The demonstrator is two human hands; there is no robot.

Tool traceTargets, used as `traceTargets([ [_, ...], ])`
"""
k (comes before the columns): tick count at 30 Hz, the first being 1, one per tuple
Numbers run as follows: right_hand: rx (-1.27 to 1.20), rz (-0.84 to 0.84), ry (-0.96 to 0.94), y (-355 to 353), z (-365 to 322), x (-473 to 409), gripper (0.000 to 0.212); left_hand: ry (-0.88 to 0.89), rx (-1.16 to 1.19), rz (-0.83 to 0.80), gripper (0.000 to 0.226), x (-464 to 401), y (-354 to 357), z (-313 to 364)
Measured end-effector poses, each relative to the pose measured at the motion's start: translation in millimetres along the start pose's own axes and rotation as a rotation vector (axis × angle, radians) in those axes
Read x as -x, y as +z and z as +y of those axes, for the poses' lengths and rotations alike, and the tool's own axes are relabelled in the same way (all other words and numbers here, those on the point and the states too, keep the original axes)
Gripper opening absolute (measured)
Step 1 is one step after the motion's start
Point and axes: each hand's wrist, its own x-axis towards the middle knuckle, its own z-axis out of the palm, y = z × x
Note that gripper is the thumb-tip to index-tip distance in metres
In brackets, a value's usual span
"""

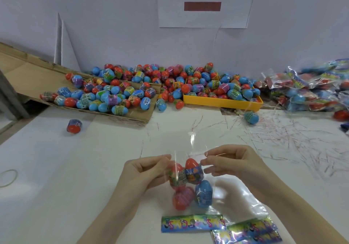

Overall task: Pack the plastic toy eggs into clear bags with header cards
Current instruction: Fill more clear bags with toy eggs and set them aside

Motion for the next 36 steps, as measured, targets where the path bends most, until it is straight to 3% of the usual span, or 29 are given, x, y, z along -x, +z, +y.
traceTargets([
  [6, 0.043, 0.011, -0.006, -1.8, -0.4, -1.6, 0.007, 0.01, -0.077, -0.029, 0.022, 0.1, -4.3, 0.8],
  [13, 0.066, 0.004, -0.029, -7.7, -2.3, -2.3, 0.016, 0.045, -0.173, -0.001, 0.011, 0.3, -6.8, 9.2],
  [17, 0.024, -0.023, 0.002, -9.6, 0.4, -3.4, 0.023, 0.094, -0.243, -0.025, 0.028, -1.5, -8.2, 10.1],
  [25, -0.01, -0.095, -0.044, -10.6, 5.9, -6.6, 0.027, 0.108, -0.249, -0.175, 0.021, -7.6, -20.1, 14.8],
  [32, 0.142, -0.139, -0.231, -10.2, 7.7, -9.1, 0.044, -0.07, -0.25, -0.272, 0.017, -21.0, -31.0, 10.5],
  [36, 0.267, -0.154, -0.355, -10.1, 8.6, -11.4, 0.048, -0.043, -0.263, -0.33, 0.019, -22.6, -33.1, 8.9],
])
